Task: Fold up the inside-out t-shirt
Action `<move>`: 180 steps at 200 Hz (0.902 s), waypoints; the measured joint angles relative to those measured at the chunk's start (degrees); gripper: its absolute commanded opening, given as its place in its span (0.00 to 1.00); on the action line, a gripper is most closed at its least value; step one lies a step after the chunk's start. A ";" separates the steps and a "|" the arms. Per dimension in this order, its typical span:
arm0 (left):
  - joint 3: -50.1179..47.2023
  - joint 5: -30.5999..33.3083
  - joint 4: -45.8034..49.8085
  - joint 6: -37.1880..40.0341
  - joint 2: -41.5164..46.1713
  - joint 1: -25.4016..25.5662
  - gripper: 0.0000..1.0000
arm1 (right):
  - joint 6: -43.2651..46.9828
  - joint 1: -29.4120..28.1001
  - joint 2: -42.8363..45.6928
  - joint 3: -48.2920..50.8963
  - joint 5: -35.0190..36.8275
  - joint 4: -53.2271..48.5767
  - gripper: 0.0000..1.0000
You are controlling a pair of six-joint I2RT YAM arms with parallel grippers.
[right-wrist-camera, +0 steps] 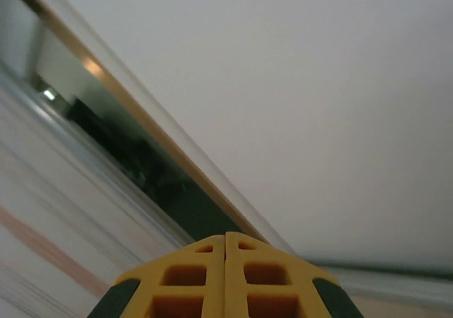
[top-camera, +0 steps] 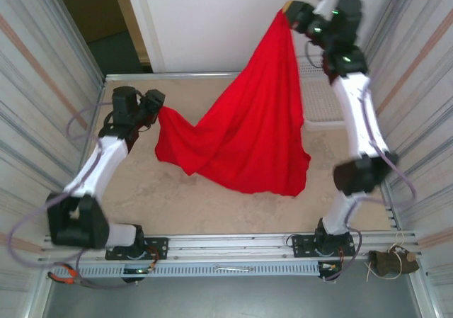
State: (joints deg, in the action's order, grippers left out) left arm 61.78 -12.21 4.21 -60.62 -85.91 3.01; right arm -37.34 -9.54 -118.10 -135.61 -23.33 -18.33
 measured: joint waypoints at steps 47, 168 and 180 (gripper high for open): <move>4.00 -2.56 5.38 10.05 -1.90 -0.28 0.71 | 4.98 -0.52 -8.79 1.27 1.42 -15.56 0.71; -10.69 20.55 15.93 25.18 -4.09 34.36 0.77 | 1.79 -8.11 54.66 85.07 9.03 0.52 0.74; -9.25 22.49 16.17 26.64 -6.29 35.54 0.74 | 1.46 -8.11 55.89 87.76 9.66 -0.20 0.74</move>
State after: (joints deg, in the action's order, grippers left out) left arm 52.53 10.28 20.38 -33.98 -92.20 38.54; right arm -35.88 -17.65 -62.22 -47.86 -13.67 -18.52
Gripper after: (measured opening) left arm 0.768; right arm 0.742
